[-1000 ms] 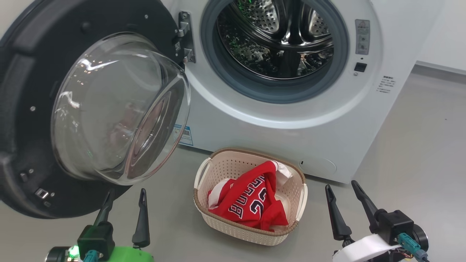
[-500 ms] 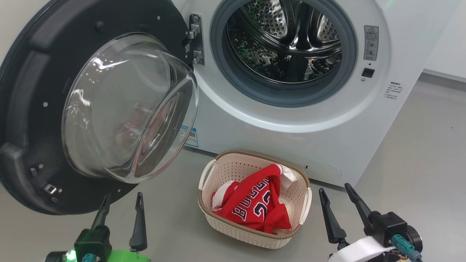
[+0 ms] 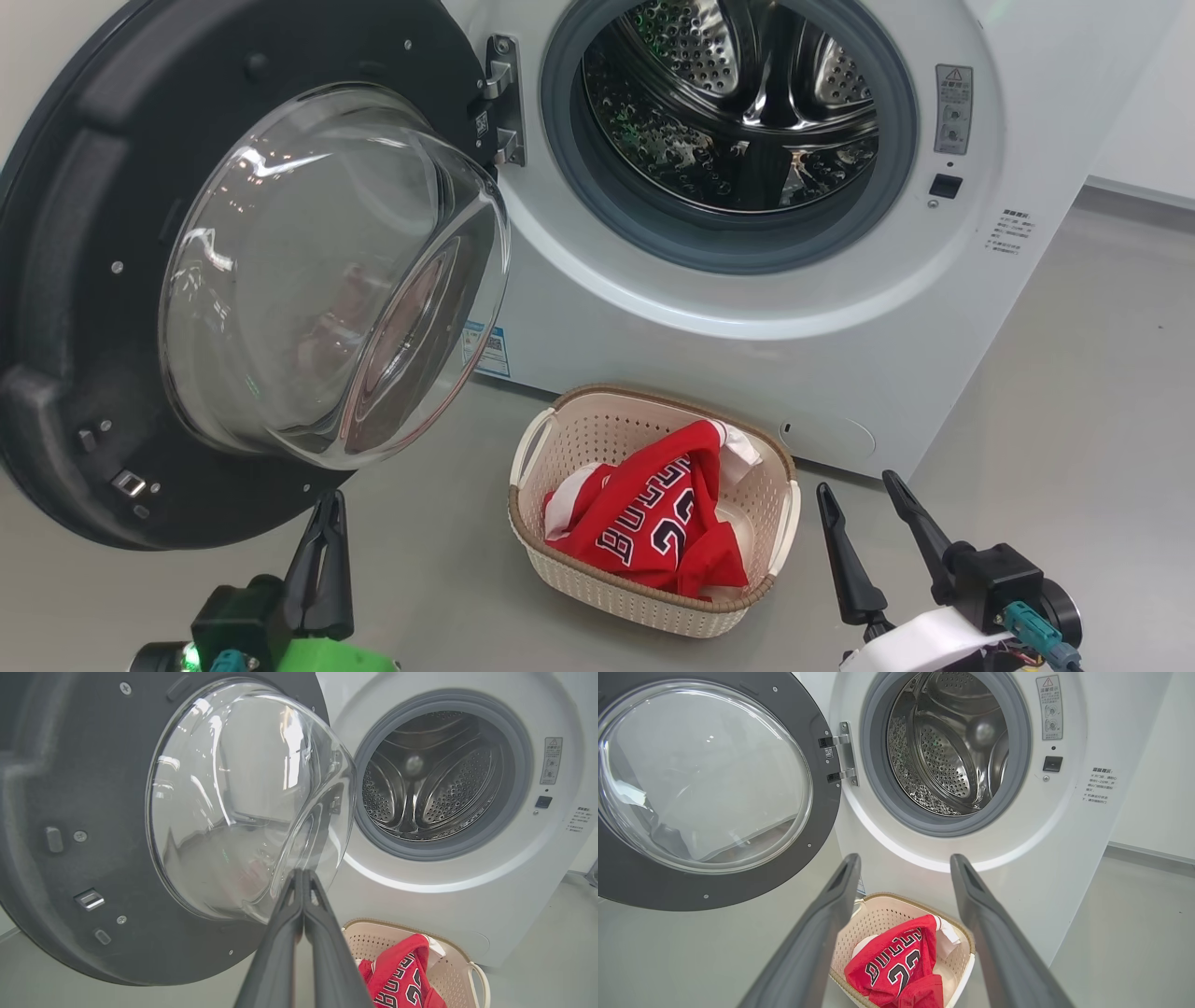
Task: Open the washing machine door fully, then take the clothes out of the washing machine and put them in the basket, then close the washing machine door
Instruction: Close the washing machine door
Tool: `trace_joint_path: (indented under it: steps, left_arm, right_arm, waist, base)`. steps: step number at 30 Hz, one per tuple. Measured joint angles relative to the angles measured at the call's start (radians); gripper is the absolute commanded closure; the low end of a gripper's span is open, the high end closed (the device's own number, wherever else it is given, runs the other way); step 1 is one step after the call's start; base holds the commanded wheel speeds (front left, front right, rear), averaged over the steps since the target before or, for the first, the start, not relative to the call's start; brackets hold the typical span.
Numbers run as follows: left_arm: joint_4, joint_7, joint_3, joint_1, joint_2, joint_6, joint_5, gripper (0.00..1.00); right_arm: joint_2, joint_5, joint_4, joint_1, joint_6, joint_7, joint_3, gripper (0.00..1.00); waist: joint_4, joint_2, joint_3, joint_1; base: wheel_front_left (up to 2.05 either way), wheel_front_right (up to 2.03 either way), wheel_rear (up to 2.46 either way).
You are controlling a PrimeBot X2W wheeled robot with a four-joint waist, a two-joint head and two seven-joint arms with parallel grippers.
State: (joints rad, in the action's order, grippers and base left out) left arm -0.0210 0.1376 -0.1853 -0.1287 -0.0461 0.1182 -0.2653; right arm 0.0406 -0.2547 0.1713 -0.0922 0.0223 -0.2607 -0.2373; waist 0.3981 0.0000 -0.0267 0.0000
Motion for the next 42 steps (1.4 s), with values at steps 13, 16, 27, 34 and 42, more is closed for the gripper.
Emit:
trace_joint_path:
  steps: [13,16,27,34,42]
  left_arm:
    - [-0.142,0.034,-0.028,0.002,-0.001,-0.072,-0.477,1.00]
    - [-0.202,0.059,-0.004,0.011,-0.001,-0.095,-0.645,1.00]
    - [-0.368,0.094,0.226,0.152,0.003,-0.138,-0.920,1.00]
    - [-0.363,0.101,0.412,0.231,-0.044,-0.140,-0.971,1.00]
    - [-0.189,0.030,0.523,0.318,-0.145,-0.079,-1.086,1.00]
  right_arm:
    - [0.000,0.000,0.004,0.000,-0.008,0.000,0.000,0.00]
    - [0.000,0.000,0.004,0.000,-0.011,0.000,0.000,0.00]
    - [0.000,0.001,0.002,0.000,-0.016,0.000,0.005,0.00]
    - [0.000,0.003,-0.001,0.000,-0.016,0.000,0.003,0.00]
    - [0.002,0.009,-0.002,0.000,-0.016,0.000,-0.002,0.00]
  waist:
    - [0.007,0.0000,0.002,0.0000]
    - [0.010,0.0000,0.002,0.0000]
    - [0.036,0.0000,0.007,0.0000]
    - [0.042,0.0000,0.011,0.0000]
    - [0.043,0.0000,0.018,0.0000]
  base:
    - [0.00,0.00,0.00]
    - [0.00,0.00,0.00]
    - [0.00,0.00,0.00]
    - [0.00,0.00,0.00]
    - [0.00,0.00,0.00]
